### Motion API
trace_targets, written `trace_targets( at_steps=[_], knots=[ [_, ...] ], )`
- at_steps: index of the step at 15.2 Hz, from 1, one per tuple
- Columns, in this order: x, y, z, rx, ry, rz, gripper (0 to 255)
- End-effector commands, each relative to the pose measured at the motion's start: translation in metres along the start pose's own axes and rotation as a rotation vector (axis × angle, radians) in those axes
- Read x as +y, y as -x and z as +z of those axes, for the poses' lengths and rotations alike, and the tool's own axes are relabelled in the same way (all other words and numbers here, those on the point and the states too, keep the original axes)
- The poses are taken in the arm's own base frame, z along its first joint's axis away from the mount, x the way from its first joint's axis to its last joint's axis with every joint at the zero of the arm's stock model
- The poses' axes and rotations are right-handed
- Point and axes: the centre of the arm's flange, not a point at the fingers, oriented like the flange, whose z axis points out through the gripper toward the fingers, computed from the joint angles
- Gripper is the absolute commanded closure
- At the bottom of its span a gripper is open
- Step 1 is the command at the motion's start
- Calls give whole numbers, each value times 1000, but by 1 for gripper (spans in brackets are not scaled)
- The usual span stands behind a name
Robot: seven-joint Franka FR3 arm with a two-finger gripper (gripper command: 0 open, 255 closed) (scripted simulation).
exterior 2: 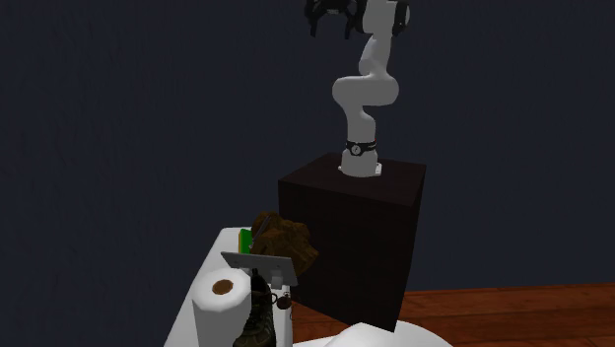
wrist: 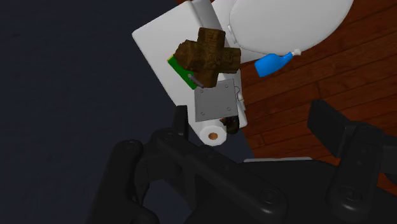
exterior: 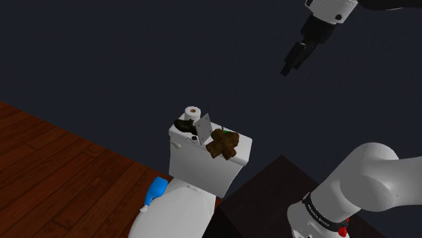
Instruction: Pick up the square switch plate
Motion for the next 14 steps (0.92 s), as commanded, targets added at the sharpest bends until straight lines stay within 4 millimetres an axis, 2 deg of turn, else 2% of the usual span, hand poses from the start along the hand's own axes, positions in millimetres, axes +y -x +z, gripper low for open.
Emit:
trace_targets(
  at_steps=[1, 8, 14],
  knots=[
    [0, 0, 0, 0, 0, 0, 0],
    [-54, -63, 64, -80, 65, 202, 0],
    [-87, -120, 125, -149, 120, 375, 0]
  ],
)
